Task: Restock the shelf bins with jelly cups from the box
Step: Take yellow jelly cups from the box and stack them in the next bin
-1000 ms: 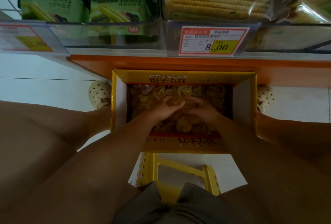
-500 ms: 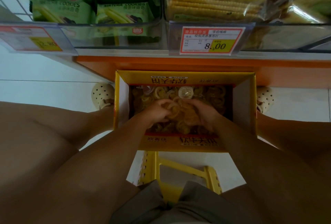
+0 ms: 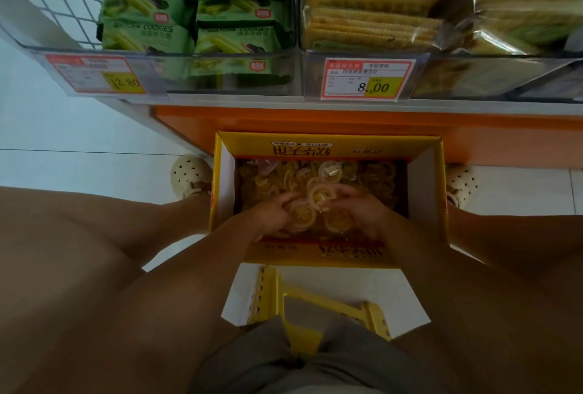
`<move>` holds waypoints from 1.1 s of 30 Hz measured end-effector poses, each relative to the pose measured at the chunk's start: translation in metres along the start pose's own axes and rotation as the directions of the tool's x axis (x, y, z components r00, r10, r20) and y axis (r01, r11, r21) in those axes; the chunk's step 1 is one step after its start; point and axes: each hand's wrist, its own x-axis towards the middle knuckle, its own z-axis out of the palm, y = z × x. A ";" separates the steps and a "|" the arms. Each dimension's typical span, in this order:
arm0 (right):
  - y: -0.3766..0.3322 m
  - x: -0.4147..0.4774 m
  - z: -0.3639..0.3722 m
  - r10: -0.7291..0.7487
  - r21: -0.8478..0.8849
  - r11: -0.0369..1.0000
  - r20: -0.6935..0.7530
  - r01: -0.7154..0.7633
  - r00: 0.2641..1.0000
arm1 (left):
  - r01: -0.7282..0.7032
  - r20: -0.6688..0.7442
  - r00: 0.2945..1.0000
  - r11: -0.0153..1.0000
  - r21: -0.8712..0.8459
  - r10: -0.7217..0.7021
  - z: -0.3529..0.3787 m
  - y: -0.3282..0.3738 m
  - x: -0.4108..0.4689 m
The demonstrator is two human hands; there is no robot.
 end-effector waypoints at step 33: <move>-0.072 -0.178 0.015 -0.425 -0.008 0.900 -0.246 0.436 0.871 | -0.550 -0.212 0.800 0.828 0.111 0.561 0.013 0.078 -0.145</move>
